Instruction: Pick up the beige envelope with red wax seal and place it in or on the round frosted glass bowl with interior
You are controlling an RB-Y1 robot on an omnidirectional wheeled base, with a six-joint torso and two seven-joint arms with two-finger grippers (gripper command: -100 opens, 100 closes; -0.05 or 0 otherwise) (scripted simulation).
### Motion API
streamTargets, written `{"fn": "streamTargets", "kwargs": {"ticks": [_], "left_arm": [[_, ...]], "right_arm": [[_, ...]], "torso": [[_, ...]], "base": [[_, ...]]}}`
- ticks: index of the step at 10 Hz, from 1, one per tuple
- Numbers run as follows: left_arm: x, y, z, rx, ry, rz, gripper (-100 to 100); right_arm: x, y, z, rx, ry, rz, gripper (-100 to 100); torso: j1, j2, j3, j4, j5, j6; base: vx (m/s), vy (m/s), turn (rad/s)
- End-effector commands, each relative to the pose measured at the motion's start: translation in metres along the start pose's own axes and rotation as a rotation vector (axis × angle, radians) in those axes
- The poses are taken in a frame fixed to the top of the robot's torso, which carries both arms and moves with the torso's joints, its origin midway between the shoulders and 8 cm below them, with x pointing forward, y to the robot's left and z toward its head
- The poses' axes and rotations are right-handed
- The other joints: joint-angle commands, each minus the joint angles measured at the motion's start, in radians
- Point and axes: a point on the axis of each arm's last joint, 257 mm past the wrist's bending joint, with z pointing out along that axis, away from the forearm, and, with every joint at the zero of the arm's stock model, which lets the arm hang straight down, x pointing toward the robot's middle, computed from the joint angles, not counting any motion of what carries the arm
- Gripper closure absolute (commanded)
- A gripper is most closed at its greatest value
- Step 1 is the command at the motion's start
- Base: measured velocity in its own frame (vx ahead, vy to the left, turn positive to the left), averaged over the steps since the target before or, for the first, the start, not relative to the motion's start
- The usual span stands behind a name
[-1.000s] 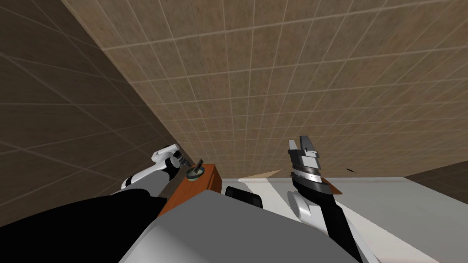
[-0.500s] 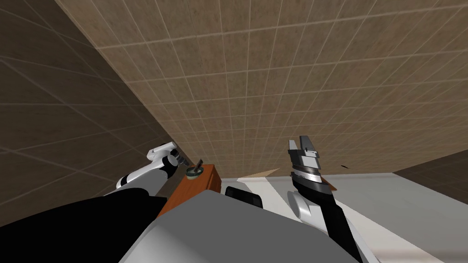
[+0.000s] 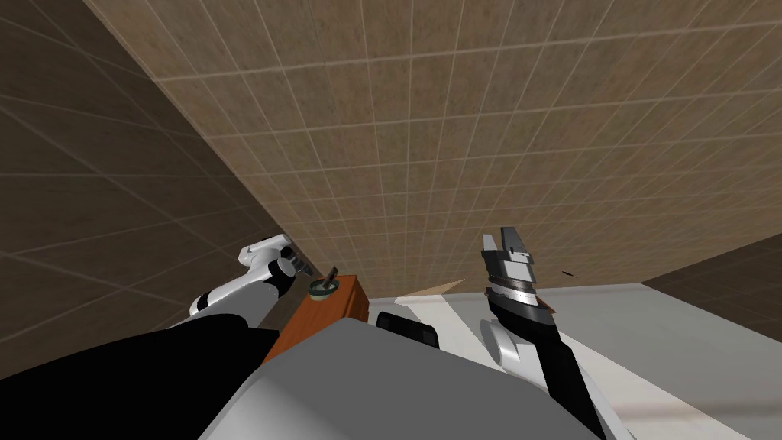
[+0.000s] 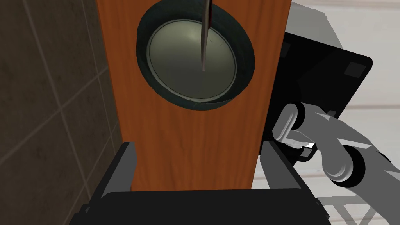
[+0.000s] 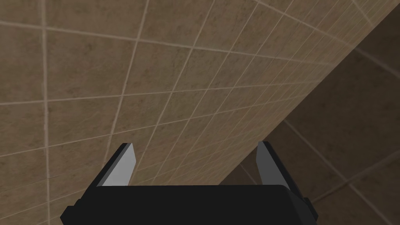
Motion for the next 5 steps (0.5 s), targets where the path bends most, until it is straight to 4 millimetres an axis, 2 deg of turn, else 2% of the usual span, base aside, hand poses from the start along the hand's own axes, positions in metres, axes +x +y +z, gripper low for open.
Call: {"fn": "streamTargets", "kwargs": {"ticks": [1,5], "left_arm": [[0.0000,0.0000,0.0000,0.000,0.000,0.000,0],[0.0000,0.0000,0.0000,0.000,0.000,0.000,0]], "right_arm": [[0.0000,0.0000,0.0000,0.000,0.000,0.000,0],[0.0000,0.0000,0.0000,0.000,0.000,0.000,0]], "torso": [[0.000,0.000,0.000,0.000,0.000,0.000],[0.000,0.000,0.000,0.000,0.000,0.000]], "base": [[0.000,0.000,0.000],[0.000,0.000,0.000]]}}
